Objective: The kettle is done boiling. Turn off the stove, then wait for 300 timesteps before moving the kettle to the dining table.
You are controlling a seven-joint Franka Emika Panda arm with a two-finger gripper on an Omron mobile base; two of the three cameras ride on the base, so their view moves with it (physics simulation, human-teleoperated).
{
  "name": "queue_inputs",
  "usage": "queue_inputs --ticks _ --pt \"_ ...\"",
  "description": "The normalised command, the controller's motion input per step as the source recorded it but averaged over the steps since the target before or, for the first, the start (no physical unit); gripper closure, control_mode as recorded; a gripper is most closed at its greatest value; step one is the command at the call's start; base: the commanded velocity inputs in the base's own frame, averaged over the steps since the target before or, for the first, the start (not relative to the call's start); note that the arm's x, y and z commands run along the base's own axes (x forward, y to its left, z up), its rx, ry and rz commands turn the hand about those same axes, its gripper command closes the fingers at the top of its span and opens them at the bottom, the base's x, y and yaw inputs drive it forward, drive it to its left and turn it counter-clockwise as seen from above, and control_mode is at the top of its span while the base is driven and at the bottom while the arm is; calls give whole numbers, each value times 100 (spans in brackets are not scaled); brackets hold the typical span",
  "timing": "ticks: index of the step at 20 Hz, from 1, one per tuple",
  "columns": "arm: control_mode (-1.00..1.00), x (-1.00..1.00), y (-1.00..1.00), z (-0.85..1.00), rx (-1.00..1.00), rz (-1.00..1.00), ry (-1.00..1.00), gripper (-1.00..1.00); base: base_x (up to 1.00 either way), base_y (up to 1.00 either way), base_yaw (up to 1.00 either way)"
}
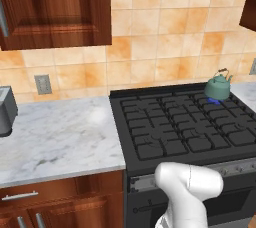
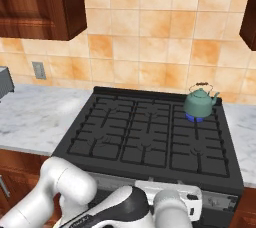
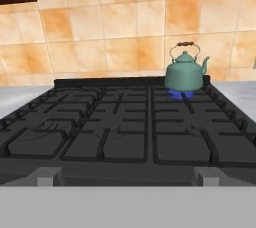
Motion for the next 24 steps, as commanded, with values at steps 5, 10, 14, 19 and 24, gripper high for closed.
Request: queue_inputs --ticks 5,10,14,19,24 --pt "-100 -16 -7 -24 0 0 -8 -100 0 0 0" --pt "-100 1 -1 -35 -1 0 -5 -100 0 0 0" --pt "-100 0 -4 -37 -2 0 -8 -100 0 0 0" --pt "-100 0 -16 -33 -2 0 -11 -100 0 0 0" --pt "-100 1 -21 -24 -2 -1 -6 -100 0 0 0"
